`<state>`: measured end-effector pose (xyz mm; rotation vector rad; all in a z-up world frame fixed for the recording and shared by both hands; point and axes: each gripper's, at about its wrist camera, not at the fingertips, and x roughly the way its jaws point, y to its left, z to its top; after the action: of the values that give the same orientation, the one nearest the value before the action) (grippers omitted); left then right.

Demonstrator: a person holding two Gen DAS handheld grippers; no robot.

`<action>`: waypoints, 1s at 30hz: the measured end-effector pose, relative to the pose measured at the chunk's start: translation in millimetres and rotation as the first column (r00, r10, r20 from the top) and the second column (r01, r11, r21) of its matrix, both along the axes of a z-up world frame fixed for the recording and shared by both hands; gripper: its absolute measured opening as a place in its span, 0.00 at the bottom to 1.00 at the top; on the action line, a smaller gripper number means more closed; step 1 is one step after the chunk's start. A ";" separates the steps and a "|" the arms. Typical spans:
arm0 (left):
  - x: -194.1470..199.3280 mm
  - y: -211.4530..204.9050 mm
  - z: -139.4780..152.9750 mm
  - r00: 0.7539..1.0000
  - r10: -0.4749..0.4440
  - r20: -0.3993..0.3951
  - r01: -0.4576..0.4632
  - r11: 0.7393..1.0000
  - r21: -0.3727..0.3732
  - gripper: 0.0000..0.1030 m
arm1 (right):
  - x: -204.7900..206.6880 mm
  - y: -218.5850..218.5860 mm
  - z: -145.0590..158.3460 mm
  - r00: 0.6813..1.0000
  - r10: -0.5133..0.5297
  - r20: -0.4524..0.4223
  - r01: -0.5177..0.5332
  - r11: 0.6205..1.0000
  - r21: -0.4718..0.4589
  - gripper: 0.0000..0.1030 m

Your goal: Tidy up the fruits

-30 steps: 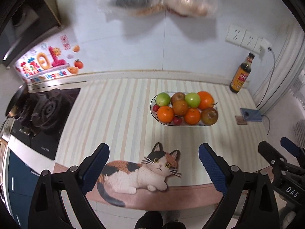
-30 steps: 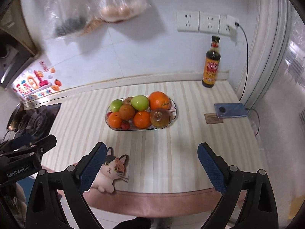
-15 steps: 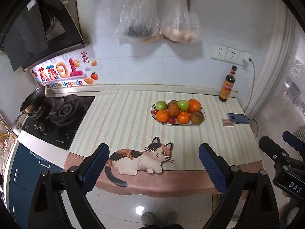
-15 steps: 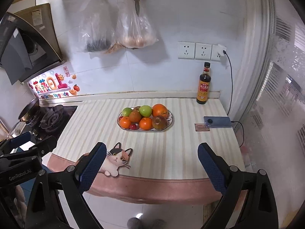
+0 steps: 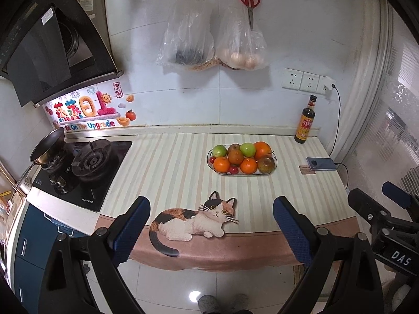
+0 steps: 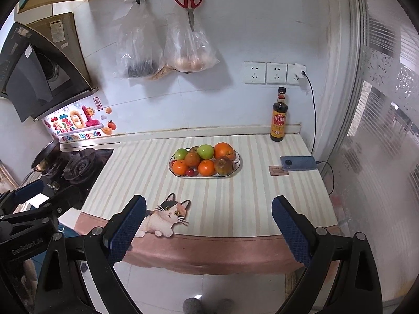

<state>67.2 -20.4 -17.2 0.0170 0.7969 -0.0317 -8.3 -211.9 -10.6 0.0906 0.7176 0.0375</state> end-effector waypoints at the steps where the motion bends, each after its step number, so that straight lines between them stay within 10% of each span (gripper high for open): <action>1: 2.2 0.7 -1.4 1.000 0.004 -0.005 -0.004 1.000 0.001 0.93 | 2.9 -0.7 -0.8 1.000 -0.001 -0.003 0.001 1.000 0.001 1.00; 30: 116.6 -2.5 -51.7 0.987 0.046 -0.156 -0.041 0.999 0.032 0.99 | 139.0 -0.6 -43.5 0.990 -0.036 -0.135 0.028 0.998 -0.058 1.00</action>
<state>183.8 -22.9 -68.9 0.0247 0.9546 0.0201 130.7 -212.4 -54.2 0.0508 0.8526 -0.0198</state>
